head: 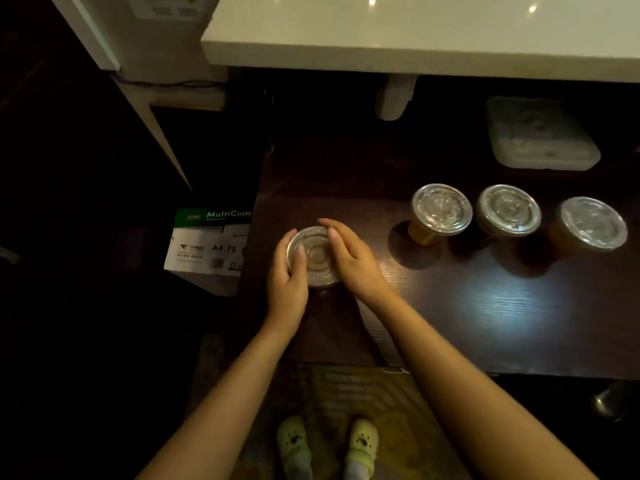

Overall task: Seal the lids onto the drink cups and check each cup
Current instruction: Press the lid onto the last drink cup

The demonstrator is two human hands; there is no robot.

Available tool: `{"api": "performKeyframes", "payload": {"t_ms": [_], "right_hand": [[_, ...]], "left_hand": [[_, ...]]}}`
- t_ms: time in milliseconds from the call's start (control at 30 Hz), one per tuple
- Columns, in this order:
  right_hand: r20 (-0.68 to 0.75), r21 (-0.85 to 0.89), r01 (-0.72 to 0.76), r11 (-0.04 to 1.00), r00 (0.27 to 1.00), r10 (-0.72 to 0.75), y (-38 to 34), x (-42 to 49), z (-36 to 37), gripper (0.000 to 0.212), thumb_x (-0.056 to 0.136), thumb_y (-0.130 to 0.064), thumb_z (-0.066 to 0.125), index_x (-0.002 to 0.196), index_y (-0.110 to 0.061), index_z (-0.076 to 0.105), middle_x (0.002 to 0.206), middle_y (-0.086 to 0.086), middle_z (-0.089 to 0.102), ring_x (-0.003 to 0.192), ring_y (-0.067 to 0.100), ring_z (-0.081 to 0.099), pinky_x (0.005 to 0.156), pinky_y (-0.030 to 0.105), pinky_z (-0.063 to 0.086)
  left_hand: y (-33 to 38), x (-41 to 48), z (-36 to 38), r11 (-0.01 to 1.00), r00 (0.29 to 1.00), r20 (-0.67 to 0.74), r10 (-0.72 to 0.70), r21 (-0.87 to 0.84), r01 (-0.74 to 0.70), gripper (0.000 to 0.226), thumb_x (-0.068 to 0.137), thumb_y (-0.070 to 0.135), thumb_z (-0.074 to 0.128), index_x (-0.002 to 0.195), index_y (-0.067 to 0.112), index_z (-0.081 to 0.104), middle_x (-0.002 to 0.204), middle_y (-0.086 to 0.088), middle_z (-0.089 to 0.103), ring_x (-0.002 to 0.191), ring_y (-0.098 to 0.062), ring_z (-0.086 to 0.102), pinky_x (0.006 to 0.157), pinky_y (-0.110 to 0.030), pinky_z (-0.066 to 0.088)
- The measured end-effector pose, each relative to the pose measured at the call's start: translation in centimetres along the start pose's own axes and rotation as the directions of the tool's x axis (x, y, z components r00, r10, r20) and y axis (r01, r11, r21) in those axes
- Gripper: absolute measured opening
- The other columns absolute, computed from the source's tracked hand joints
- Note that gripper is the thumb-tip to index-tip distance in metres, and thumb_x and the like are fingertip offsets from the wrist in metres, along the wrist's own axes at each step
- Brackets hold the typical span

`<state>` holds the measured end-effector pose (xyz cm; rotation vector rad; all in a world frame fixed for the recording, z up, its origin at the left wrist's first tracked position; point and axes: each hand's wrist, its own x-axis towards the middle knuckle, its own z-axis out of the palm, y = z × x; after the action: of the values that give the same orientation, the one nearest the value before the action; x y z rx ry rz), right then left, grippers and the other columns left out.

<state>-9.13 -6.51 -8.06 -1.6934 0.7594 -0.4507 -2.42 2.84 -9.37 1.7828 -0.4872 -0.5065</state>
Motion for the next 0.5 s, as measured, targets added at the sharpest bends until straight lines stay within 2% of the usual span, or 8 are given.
{"api": "performKeyframes", "payload": {"t_ms": [100, 233, 400, 433, 500], "right_hand": [[-0.090, 0.129, 0.014, 0.992, 0.996, -0.003, 1.4, 0.3, 1.3, 0.025, 0.098, -0.014, 0.042, 0.114, -0.022, 0.059, 0.104, -0.012, 0.064, 0.096, -0.004, 0.061, 0.083, 0.015, 0.049], [-0.108, 0.152, 0.045, 0.987, 0.994, -0.028, 1.8, 0.7, 1.3, 0.023, 0.098, -0.012, 0.042, 0.109, -0.020, 0.060, 0.100, -0.010, 0.064, 0.093, -0.001, 0.063, 0.079, 0.015, 0.050], [-0.167, 0.159, 0.019, 0.987, 0.986, 0.008, 1.8, 0.1, 2.1, 0.027, 0.099, -0.017, 0.038, 0.118, -0.012, 0.057, 0.109, -0.001, 0.064, 0.100, 0.009, 0.063, 0.085, 0.023, 0.052], [-0.200, 0.155, 0.015, 0.988, 0.980, 0.017, 1.6, -0.5, 2.4, 0.029, 0.100, -0.018, 0.037, 0.122, -0.012, 0.054, 0.111, -0.004, 0.062, 0.102, 0.007, 0.061, 0.088, 0.022, 0.051], [-0.244, 0.114, -0.001, 0.993, 0.969, 0.029, 1.3, -1.9, 3.2, 0.035, 0.101, -0.021, 0.033, 0.134, -0.013, 0.043, 0.123, -0.008, 0.053, 0.110, -0.001, 0.053, 0.093, 0.010, 0.042]], "left_hand": [[-0.2, -0.3, 1.3, 0.993, 0.991, -0.128, -0.023, -0.115, 0.008, 0.035, 0.099, 0.018, 0.035, 0.131, 0.011, 0.046, 0.117, 0.007, 0.054, 0.100, 0.005, 0.054, 0.083, -0.004, 0.043], [-0.5, -0.1, 1.3, 0.988, 0.993, -0.119, -0.008, -0.156, -0.011, 0.033, 0.099, 0.015, 0.034, 0.129, 0.010, 0.048, 0.106, 0.018, 0.053, 0.094, 0.017, 0.053, 0.079, -0.003, 0.042], [0.0, 0.9, 0.9, 0.968, 0.996, -0.041, -0.083, -0.240, 0.071, 0.039, 0.101, 0.027, 0.026, 0.126, 0.012, 0.051, 0.112, 0.006, 0.058, 0.097, 0.003, 0.056, 0.081, -0.006, 0.046], [0.2, 1.4, 0.7, 0.965, 0.995, -0.004, -0.100, -0.244, 0.096, 0.042, 0.101, 0.030, 0.024, 0.125, 0.012, 0.054, 0.109, 0.004, 0.060, 0.095, 0.002, 0.058, 0.080, -0.007, 0.047], [0.4, 2.8, 0.0, 0.965, 0.989, 0.068, -0.131, -0.218, 0.143, 0.044, 0.101, 0.033, 0.024, 0.118, 0.012, 0.059, 0.107, -0.001, 0.065, 0.093, -0.005, 0.062, 0.081, -0.014, 0.050]]}}
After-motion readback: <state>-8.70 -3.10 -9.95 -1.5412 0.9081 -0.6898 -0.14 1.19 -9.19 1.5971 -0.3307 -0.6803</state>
